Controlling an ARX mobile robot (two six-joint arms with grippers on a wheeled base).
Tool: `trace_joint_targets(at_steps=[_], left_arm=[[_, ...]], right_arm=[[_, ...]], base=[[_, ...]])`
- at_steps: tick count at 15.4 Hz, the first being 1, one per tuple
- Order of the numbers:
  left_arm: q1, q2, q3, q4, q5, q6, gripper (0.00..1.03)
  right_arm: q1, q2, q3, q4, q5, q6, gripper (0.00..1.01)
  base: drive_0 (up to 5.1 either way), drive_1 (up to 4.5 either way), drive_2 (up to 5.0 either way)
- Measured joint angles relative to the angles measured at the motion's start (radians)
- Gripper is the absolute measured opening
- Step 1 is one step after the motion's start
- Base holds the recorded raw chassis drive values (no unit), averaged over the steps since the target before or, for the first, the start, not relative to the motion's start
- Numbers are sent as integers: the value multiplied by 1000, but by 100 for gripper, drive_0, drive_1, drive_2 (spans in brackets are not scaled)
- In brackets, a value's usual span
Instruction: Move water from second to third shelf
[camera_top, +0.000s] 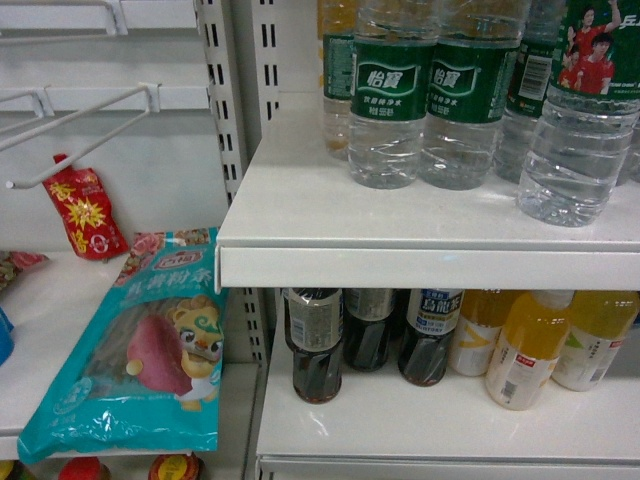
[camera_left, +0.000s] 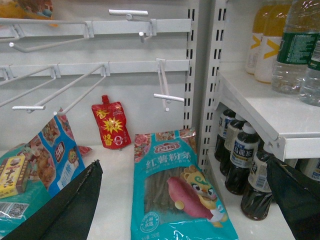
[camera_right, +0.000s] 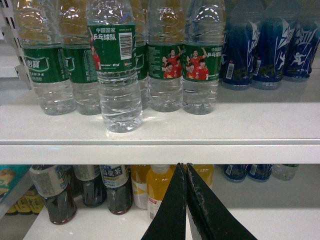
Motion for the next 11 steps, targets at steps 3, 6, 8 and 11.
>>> trace_joint_targets(at_steps=[3,6,8,11], left_arm=[[0,0,0,0,-1,0,98],[0,0,0,0,-1,0,98],[0,0,0,0,-1,0,98],[0,0,0,0,-1,0,98]], right_arm=[[0,0,0,3,0,0,9],[0,0,0,3,0,0,48],[0,0,0,3,0,0,73],[0,0,0,3,0,0,98]], base=[[0,0,0],[0,0,0],[0,0,0],[0,0,0]])
